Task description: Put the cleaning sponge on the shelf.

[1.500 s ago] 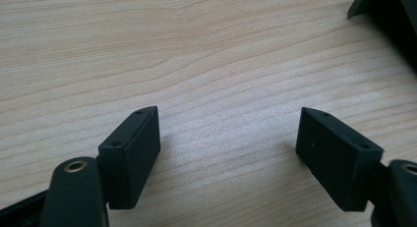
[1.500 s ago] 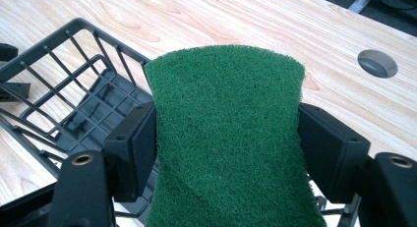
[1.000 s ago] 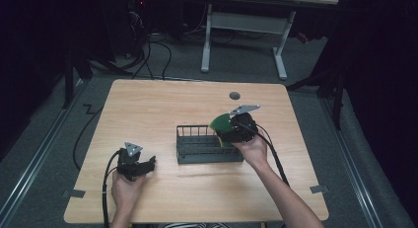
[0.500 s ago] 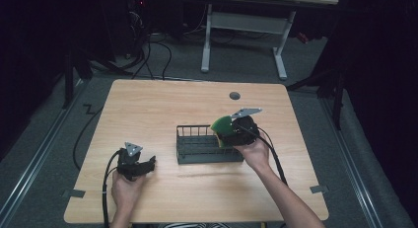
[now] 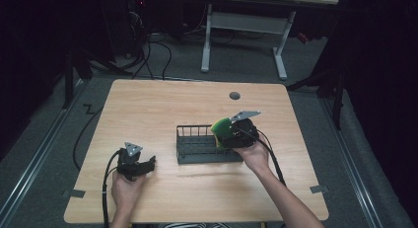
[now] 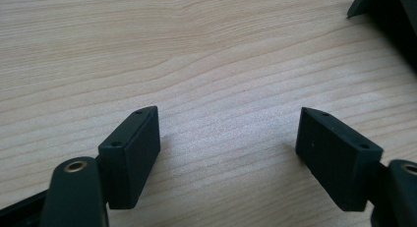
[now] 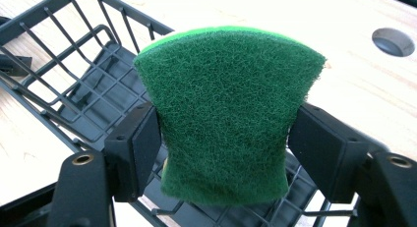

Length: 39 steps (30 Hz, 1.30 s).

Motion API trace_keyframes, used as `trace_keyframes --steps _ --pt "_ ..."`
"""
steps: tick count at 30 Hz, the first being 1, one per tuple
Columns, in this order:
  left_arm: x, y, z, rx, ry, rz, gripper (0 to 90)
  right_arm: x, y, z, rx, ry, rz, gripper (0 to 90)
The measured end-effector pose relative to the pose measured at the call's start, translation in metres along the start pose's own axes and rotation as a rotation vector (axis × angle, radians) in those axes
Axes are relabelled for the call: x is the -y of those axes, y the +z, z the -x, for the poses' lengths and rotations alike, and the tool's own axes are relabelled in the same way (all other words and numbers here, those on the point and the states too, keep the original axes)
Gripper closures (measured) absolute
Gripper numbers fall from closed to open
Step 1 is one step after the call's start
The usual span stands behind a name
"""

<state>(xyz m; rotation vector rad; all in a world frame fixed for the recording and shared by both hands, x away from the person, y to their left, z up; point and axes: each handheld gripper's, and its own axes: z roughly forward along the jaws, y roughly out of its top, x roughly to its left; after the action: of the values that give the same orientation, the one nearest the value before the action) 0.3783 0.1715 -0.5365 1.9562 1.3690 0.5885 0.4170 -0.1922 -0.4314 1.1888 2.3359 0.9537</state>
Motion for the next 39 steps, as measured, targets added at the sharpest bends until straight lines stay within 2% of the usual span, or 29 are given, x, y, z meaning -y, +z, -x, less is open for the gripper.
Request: trace_keyframes --steps 17,25,32,39 --pt "0.000 0.000 0.000 0.000 0.000 0.000 25.2 0.002 -0.001 0.000 -0.003 -0.008 0.010 27.5" --pt "0.000 0.000 0.000 0.000 0.000 0.000 25.2 0.002 -0.003 0.003 -0.038 0.025 0.028 20.3" --pt "0.000 0.000 0.000 0.000 0.000 0.000 25.2 0.005 -0.024 0.009 -0.051 0.045 0.093 21.0" --pt "0.000 0.000 0.000 -0.001 0.001 0.000 25.3 0.023 -0.047 0.027 -0.020 0.085 0.150 29.2"
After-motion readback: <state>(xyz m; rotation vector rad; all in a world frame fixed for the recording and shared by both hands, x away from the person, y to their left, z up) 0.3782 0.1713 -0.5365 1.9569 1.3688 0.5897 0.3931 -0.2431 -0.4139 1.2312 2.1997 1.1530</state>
